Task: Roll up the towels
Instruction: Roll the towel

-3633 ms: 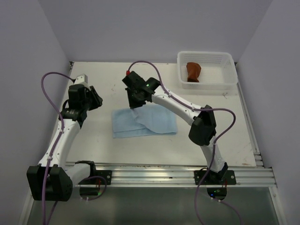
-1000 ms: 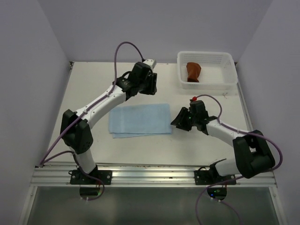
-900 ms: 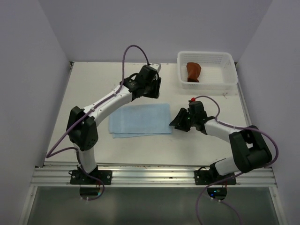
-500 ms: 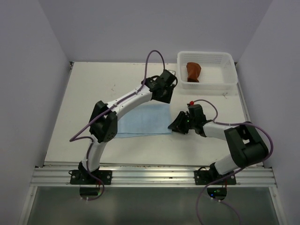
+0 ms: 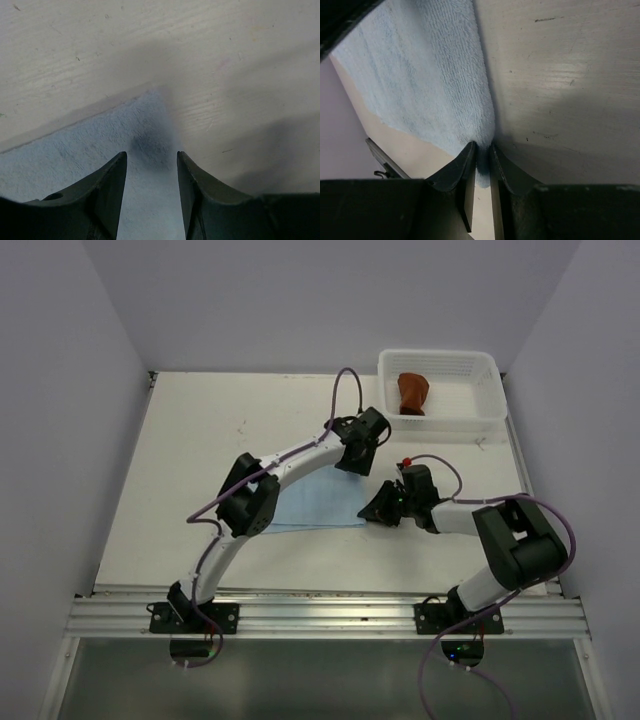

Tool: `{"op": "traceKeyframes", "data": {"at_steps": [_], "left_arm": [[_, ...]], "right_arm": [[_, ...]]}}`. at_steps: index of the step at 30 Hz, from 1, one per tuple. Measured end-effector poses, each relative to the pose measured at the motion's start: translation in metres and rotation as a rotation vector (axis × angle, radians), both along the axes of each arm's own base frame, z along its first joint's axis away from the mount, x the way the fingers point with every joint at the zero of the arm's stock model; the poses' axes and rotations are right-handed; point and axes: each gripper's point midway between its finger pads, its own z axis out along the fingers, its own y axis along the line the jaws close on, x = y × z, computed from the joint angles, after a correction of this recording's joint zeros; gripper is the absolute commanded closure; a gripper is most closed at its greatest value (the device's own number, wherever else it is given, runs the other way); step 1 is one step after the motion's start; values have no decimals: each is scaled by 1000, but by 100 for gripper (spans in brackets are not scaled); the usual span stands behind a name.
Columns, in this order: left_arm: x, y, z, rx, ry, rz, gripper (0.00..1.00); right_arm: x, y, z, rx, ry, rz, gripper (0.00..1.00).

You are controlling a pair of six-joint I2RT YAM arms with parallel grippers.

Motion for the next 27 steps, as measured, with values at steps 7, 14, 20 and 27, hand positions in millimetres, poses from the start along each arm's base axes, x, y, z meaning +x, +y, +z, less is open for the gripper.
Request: {"op": "traceKeyframes", "data": {"at_steps": [7, 14, 20, 27], "left_arm": [[6, -9, -18, -5, 15, 22, 52], [6, -10, -28, -2, 26, 41, 52], [9, -8, -37, 24, 27, 56, 55], [11, -2, -39, 68, 5, 88, 72]], "right_arm": [[1, 3, -1, 15, -3, 10, 80], [1, 7, -1, 37, -8, 28, 83], [1, 8, -2, 43, -7, 36, 87], [0, 2, -2, 2, -21, 37, 93]]}}
